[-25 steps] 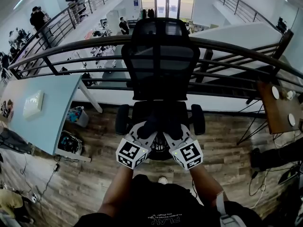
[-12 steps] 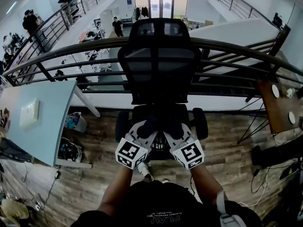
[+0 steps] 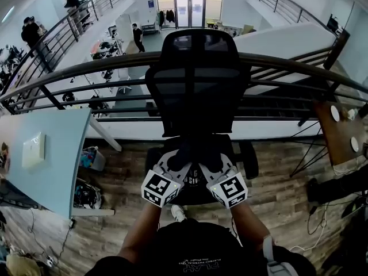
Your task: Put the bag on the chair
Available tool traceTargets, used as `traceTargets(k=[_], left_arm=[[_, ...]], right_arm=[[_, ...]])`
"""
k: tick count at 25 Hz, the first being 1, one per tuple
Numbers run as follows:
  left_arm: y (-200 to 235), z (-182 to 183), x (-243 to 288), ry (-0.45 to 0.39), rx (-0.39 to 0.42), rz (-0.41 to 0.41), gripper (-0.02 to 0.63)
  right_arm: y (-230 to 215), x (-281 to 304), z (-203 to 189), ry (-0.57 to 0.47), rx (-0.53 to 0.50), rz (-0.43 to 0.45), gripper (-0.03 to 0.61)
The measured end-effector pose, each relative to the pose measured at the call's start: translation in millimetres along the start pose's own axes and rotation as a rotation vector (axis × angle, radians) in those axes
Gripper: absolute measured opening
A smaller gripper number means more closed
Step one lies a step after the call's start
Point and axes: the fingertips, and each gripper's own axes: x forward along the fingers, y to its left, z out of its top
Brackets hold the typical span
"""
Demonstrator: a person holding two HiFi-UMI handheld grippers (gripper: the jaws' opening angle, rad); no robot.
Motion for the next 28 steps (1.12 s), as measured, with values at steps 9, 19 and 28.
traceTargets(k=[9, 19, 28], left_arm=[[37, 0, 4, -0.002, 0.019, -0.069, 0.055], [70, -3, 24, -0.009, 0.018, -0.054, 0.055], [94, -20, 60, 0.028, -0.026, -0.014, 0.055]], right_arm=[[-6, 35, 1, 0.012, 0.018, -0.056, 0.041], [-25, 65, -4, 0.03, 0.029, -0.038, 0.041], [-60, 90, -26, 0.074, 0.037, 0.032, 0.041]])
